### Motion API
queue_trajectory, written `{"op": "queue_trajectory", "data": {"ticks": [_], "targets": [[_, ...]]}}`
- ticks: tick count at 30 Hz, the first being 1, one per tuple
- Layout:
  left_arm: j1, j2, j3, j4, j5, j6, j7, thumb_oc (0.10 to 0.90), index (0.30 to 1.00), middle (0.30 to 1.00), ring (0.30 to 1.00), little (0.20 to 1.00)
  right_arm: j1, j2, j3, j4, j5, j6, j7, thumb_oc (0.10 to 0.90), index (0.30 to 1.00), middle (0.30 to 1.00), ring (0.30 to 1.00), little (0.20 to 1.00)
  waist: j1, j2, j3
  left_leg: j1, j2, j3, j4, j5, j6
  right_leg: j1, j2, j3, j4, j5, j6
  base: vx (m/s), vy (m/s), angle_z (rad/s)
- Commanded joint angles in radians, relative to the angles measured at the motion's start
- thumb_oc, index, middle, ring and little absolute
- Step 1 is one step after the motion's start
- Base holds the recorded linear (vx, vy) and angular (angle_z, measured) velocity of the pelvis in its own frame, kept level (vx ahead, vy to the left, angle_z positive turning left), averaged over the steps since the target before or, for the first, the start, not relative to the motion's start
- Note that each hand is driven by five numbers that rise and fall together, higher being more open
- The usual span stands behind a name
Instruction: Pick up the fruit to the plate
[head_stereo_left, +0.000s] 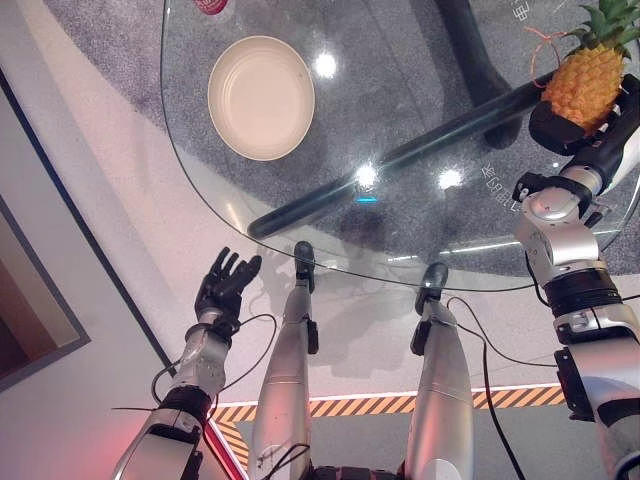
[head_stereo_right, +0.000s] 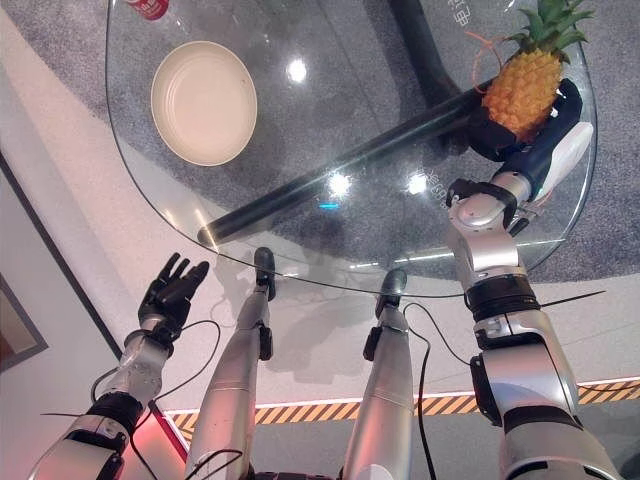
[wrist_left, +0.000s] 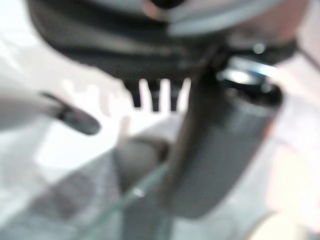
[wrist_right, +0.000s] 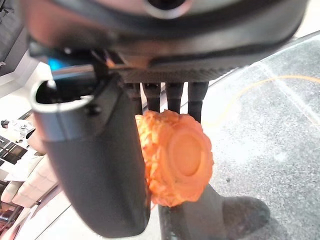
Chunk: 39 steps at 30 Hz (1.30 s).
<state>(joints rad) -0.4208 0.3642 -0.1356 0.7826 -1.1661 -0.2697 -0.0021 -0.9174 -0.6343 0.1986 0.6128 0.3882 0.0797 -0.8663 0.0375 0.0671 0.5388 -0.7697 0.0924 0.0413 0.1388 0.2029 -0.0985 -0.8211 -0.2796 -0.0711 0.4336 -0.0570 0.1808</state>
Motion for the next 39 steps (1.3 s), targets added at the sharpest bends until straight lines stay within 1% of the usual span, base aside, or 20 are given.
{"op": "queue_trajectory", "data": {"ticks": [1, 6, 9, 10, 11, 12, 14, 15, 17, 22, 26, 29, 30, 31, 32, 34, 35, 36, 39], "targets": [[-0.046, 0.059, 0.057, -0.026, -0.062, -0.117, 0.068, 0.8, 0.9, 0.9, 0.9, 0.9, 0.029, -0.028, 0.049, -0.072, -0.088, 0.002, 0.062, 0.1, 0.3, 0.3, 0.3, 0.2, 0.001, -0.003, -0.019, -0.004, 0.034, -0.049, 0.087, -0.112, -0.026, 0.026, -0.006, -0.059, -0.148, 0.138, -0.009, -0.01, -0.036, 0.0], [-0.093, 0.077, 0.091, -0.076, -0.064, -0.158, 0.126, 0.8, 0.9, 0.9, 0.9, 0.9, 0.043, -0.007, 0.052, -0.139, -0.149, 0.0, 0.071, 0.1, 0.3, 0.3, 0.3, 0.2, -0.002, -0.012, -0.019, 0.001, 0.033, -0.048, 0.078, -0.111, -0.028, 0.031, -0.004, -0.061, -0.152, 0.138, -0.006, 0.0, 0.0, 0.0], [-0.117, 0.083, 0.11, -0.107, -0.055, -0.197, 0.154, 0.8, 0.9, 0.9, 0.9, 0.9, 0.056, 0.002, 0.056, -0.188, -0.199, -0.016, 0.111, 0.1, 0.3, 0.3, 0.3, 0.2, -0.004, -0.014, -0.019, 0.002, 0.032, -0.048, 0.074, -0.11, -0.03, 0.034, -0.006, -0.061, -0.157, 0.139, -0.004, 0.0, 0.0, 0.0], [-0.124, 0.084, 0.12, -0.124, -0.046, -0.221, 0.158, 0.8, 0.9, 0.9, 0.9, 0.9, 0.062, 0.006, 0.059, -0.211, -0.233, -0.029, 0.139, 0.1, 0.3, 0.3, 0.3, 0.2, -0.005, -0.016, -0.019, 0.001, 0.032, -0.047, 0.072, -0.11, -0.03, 0.033, -0.006, -0.062, -0.159, 0.139, -0.004, 0.0, 0.0, 0.0], [-0.126, 0.083, 0.123, -0.133, -0.04, -0.225, 0.163, 0.8, 0.9, 0.9, 0.9, 0.9, 0.065, 0.008, 0.062, -0.224, -0.242, -0.028, 0.142, 0.1, 0.3, 0.3, 0.3, 0.2, -0.005, -0.017, -0.019, 0.001, 0.032, -0.047, 0.071, -0.11, -0.031, 0.033, -0.007, -0.061, -0.16, 0.139, -0.003, 0.0, 0.0, 0.0], [-0.133, 0.08, 0.129, -0.152, -0.032, -0.245, 0.164, 0.8, 0.9, 0.9, 0.9, 0.9, 0.074, 0.013, 0.067, -0.252, -0.28, -0.036, 0.157, 0.1, 0.3, 0.3, 0.3, 0.2, -0.007, -0.019, -0.019, 0.001, 0.032, -0.046, 0.067, -0.109, -0.031, 0.034, -0.007, -0.061, -0.165, 0.14, -0.003, 0.0, 0.0, 0.0], [-0.14, 0.08, 0.135, -0.174, -0.014, -0.261, 0.178, 0.8, 0.9, 0.9, 0.9, 0.9, 0.084, 0.016, 0.07, -0.282, -0.307, -0.039, 0.162, 0.1, 0.3, 0.3, 0.3, 0.2, -0.007, -0.021, -0.019, 0.002, 0.032, -0.045, 0.063, -0.108, -0.031, 0.035, -0.008, -0.062, -0.169, 0.142, -0.002, 0.0, 0.0, 0.0], [-0.145, 0.077, 0.146, -0.197, 0.003, -0.285, 0.198, 0.8, 0.9, 0.9, 0.9, 0.9, 0.097, 0.02, 0.07, -0.31, -0.338, -0.045, 0.169, 0.1, 0.3, 0.3, 0.3, 0.2, -0.008, -0.023, -0.019, 0.002, 0.031, -0.044, 0.059, -0.107, -0.032, 0.037, -0.008, -0.063, -0.173, 0.142, -0.001, 0.0, 0.0, 0.0], [-0.15, 0.073, 0.156, -0.22, 0.03, -0.311, 0.23, 0.8, 0.9, 0.9, 0.9, 0.9, 0.111, 0.028, 0.068, -0.34, -0.369, -0.054, 0.182, 0.1, 0.3, 0.3, 0.3, 0.2, -0.01, -0.025, -0.019, 0.003, 0.031, -0.044, 0.058, -0.108, -0.032, 0.037, -0.007, -0.062, -0.173, 0.141, -0.001, 0.0, 0.0, 0.0], [-0.157, 0.056, 0.17, -0.278, 0.127, -0.354, 0.296, 0.8, 0.9, 0.9, 0.9, 0.9, 0.133, 0.045, 0.067, -0.393, -0.447, -0.075, 0.202, 0.1, 0.3, 0.3, 0.3, 0.2, -0.012, -0.031, -0.019, -0.002, 0.031, -0.044, 0.056, -0.109, -0.034, 0.036, -0.008, -0.064, -0.18, 0.143, 0.003, 0.0, 0.0, 0.0], [-0.168, 0.048, 0.167, -0.317, 0.215, -0.374, 0.327, 0.8, 0.9, 0.9, 0.9, 0.9, 0.135, 0.047, 0.078, -0.428, -0.497, -0.071, 0.217, 0.1, 0.3, 0.3, 0.3, 0.2, -0.014, -0.035, -0.019, -0.001, 0.033, -0.042, 0.052, -0.108, -0.035, 0.039, -0.005, -0.064, -0.183, 0.144, 0.004, 0.0, 0.0, 0.0], [-0.192, 0.044, 0.156, -0.341, 0.256, -0.377, 0.3, 0.8, 0.9, 0.9, 0.9, 0.9, 0.126, 0.04, 0.089, -0.443, -0.529, -0.069, 0.237, 0.1, 0.3, 0.3, 0.3, 0.2, -0.018, -0.034, -0.019, -0.001, 0.033, -0.04, 0.054, -0.107, -0.036, 0.038, -0.005, -0.059, -0.181, 0.145, 0.006, 0.0, 0.0, 0.0], [-0.196, 0.044, 0.156, -0.35, 0.266, -0.382, 0.287, 0.8, 0.9, 0.9, 0.9, 0.9, 0.123, 0.037, 0.087, -0.446, -0.54, -0.069, 0.246, 0.1, 0.3, 0.3, 0.3, 0.2, -0.019, -0.034, -0.019, -0.008, 0.033, -0.04, 0.051, -0.099, -0.035, 0.032, -0.006, -0.059, -0.186, 0.154, 0.005, 0.0, 0.0, 0.0], [-0.196, 0.042, 0.153, -0.352, 0.27, -0.383, 0.285, 0.8, 0.9, 0.9, 0.9, 0.9, 0.125, 0.037, 0.088, -0.446, -0.543, -0.069, 0.248, 0.1, 0.3, 0.3, 0.3, 0.2, -0.018, -0.034, -0.019, -0.001, 0.034, -0.039, 0.053, -0.107, -0.036, 0.038, -0.006, -0.059, -0.183, 0.146, 0.007, 0.0, 0.0, 0.0], [-0.207, 0.04, 0.145, -0.363, 0.287, -0.386, 0.263, 0.8, 0.9, 0.9, 0.9, 0.9, 0.119, 0.034, 0.091, -0.45, -0.557, -0.071, 0.255, 0.1, 0.3, 0.3, 0.3, 0.2, -0.019, -0.034, -0.019, -0.009, 0.032, -0.039, 0.051, -0.098, -0.036, 0.032, -0.008, -0.059, -0.188, 0.156, 0.007, 0.0, 0.0, 0.0], [-0.21, 0.04, 0.13, -0.383, 0.326, -0.386, 0.257, 0.8, 0.9, 0.9, 0.9, 0.9, 0.121, 0.034, 0.096, -0.454, -0.57, -0.07, 0.261, 0.1, 0.3, 0.3, 0.3, 0.2, -0.019, -0.034, -0.019, -0.002, 0.034, -0.038, 0.05, -0.106, -0.036, 0.038, -0.009, -0.061, -0.188, 0.15, 0.01, 0.0, 0.0, 0.0], [-0.217, 0.043, 0.122, -0.403, 0.34, -0.374, 0.242, 0.8, 0.9, 0.9, 0.9, 0.9, 0.118, 0.034, 0.097, -0.458, -0.579, -0.072, 0.265, 0.1, 0.3, 0.3, 0.3, 0.2, -0.019, -0.035, -0.019, -0.01, 0.033, -0.038, 0.049, -0.098, -0.035, 0.032, -0.009, -0.061, -0.193, 0.16, 0.01, 0.0, 0.0, 0.0], [-0.213, 0.041, 0.112, -0.424, 0.344, -0.357, 0.227, 0.8, 0.9, 0.9, 0.9, 0.9, 0.125, 0.037, 0.097, -0.465, -0.584, -0.071, 0.271, 0.1, 0.3, 0.3, 0.3, 0.2, -0.019, -0.036, -0.019, 0.0, 0.034, -0.038, 0.049, -0.107, -0.036, 0.04, -0.009, -0.062, -0.19, 0.152, 0.012, 0.0, 0.0, 0.0], [-0.219, 0.037, 0.084, -0.477, 0.34, -0.313, 0.173, 0.8, 0.9, 0.9, 0.9, 0.9, 0.125, 0.041, 0.101, -0.487, -0.61, -0.07, 0.293, 0.1, 0.3, 0.3, 0.3, 0.2, -0.021, -0.038, -0.019, -0.005, 0.032, -0.038, 0.042, -0.098, -0.034, 0.036, -0.008, -0.061, -0.199, 0.165, 0.014, 0.0, 0.0, 0.0]]}}
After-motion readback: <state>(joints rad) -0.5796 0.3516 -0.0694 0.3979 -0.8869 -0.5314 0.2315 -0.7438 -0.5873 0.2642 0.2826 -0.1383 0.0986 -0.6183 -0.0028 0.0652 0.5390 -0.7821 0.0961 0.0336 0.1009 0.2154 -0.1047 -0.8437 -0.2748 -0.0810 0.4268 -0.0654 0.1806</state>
